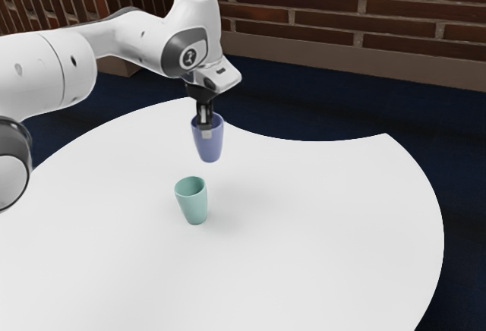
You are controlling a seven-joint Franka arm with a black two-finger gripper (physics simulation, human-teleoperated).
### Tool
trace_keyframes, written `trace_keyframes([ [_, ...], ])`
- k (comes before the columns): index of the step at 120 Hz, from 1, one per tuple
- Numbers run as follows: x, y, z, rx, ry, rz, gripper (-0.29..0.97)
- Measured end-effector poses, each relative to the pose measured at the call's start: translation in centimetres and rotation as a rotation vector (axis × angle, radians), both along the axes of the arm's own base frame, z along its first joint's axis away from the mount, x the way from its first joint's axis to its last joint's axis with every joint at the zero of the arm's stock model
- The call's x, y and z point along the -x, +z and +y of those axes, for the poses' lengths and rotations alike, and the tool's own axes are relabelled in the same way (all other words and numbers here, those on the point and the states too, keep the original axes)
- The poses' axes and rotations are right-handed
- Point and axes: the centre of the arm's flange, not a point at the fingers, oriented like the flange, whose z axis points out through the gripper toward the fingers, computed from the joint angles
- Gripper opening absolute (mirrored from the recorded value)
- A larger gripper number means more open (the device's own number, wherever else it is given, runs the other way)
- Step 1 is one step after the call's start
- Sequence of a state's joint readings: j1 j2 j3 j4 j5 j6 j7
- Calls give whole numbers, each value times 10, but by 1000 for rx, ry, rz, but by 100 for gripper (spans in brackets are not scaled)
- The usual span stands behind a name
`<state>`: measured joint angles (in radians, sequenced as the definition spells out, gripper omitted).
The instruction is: Place the left cup onto the right cup
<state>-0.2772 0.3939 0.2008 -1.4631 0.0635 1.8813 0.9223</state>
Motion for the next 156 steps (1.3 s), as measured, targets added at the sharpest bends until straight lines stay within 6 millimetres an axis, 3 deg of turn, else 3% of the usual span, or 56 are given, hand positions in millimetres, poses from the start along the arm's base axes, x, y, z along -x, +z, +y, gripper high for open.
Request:
trace_keyframes([
  [32,17,6,-1,9,23,6,-11],
  [156,62,-20,0,19,111,36,-11],
])
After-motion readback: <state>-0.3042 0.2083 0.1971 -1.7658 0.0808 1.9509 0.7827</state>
